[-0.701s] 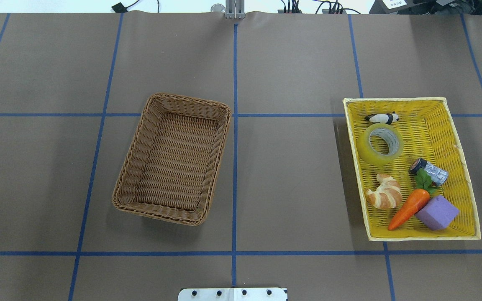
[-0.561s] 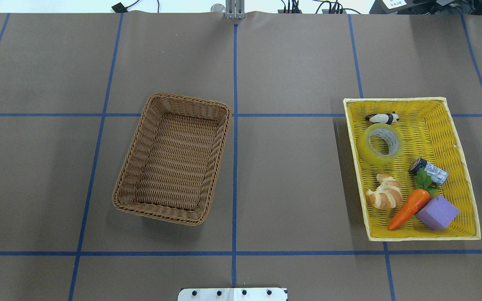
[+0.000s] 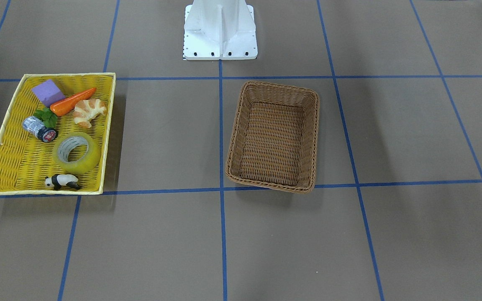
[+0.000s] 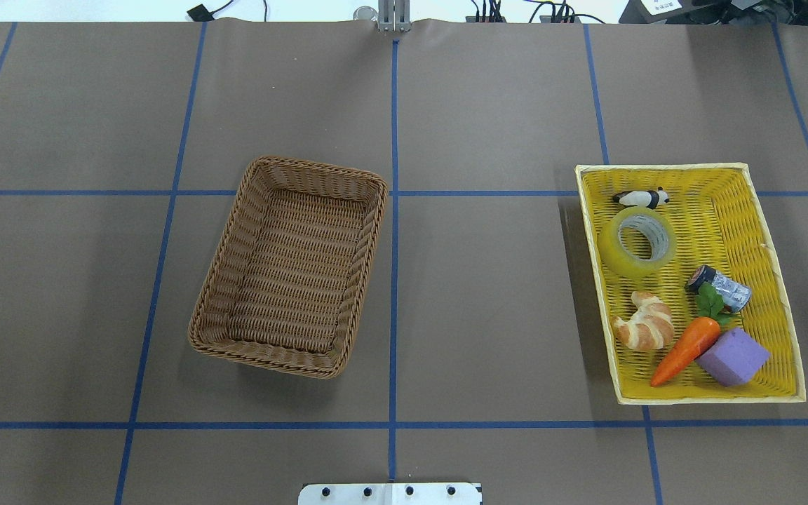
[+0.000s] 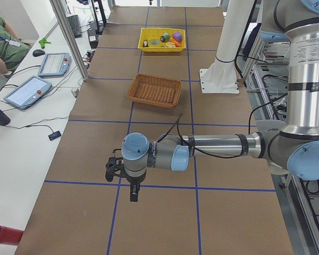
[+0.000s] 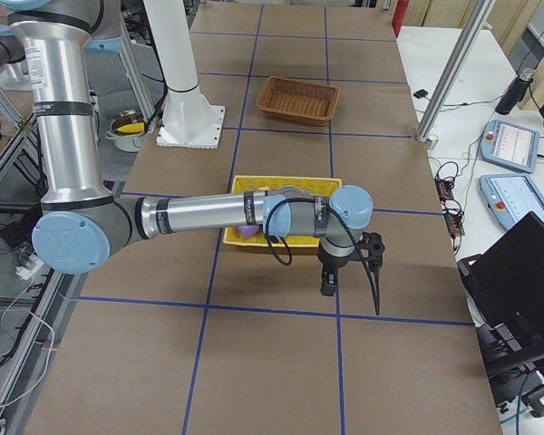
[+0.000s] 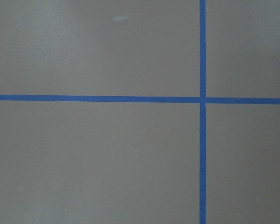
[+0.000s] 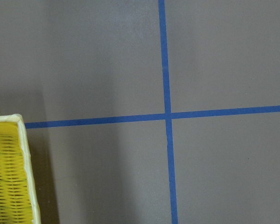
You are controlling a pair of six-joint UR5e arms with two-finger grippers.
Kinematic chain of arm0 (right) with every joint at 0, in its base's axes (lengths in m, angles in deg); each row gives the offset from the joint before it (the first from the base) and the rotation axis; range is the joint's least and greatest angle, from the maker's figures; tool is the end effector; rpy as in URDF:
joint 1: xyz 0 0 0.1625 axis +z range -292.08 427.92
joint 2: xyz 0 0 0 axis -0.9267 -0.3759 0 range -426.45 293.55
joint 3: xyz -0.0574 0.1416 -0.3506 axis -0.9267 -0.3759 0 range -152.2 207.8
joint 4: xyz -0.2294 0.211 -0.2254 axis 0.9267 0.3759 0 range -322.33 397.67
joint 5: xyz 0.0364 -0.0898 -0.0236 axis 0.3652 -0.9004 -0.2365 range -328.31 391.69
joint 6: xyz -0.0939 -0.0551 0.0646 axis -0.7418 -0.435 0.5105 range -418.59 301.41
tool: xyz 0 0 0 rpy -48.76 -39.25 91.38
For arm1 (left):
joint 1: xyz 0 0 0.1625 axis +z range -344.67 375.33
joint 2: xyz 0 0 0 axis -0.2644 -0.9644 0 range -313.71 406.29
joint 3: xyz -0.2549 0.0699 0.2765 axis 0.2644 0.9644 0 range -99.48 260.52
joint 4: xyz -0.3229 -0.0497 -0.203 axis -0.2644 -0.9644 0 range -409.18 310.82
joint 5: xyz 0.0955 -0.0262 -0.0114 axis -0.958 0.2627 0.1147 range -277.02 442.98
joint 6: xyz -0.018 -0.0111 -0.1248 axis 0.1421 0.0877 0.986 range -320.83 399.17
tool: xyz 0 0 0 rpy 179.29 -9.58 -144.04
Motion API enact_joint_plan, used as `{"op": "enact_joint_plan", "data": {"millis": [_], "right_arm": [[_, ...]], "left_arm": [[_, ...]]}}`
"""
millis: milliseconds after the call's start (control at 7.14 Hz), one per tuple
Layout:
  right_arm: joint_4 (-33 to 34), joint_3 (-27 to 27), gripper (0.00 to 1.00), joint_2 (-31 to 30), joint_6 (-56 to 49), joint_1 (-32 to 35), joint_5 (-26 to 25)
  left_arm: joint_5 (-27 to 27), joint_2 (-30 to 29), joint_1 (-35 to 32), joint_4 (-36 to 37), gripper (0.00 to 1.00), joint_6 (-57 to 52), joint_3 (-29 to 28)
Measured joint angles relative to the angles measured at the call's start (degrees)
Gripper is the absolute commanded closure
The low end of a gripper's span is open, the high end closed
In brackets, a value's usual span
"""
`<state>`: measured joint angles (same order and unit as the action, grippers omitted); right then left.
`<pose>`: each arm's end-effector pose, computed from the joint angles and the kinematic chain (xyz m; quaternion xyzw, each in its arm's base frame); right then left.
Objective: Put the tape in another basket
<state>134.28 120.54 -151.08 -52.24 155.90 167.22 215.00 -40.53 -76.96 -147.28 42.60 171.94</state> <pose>0.0254 -0.4963 0.5784 -0.0161 -0.3868 0.0298 0.9216 -0.0665 -0.4466 0.6381 0.0481 0.3584 -0.0268 0.9319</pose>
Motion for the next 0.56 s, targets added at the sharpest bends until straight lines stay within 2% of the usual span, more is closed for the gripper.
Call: {"op": "enact_joint_plan", "data": {"millis": [561], "right_arm": [[-1.52,1.42,0.0,0.31,0.09,-0.32,0.29]], "left_arm": [[0.27,-0.53,0.01,-0.05,0.02,0.0,0.86]]}}
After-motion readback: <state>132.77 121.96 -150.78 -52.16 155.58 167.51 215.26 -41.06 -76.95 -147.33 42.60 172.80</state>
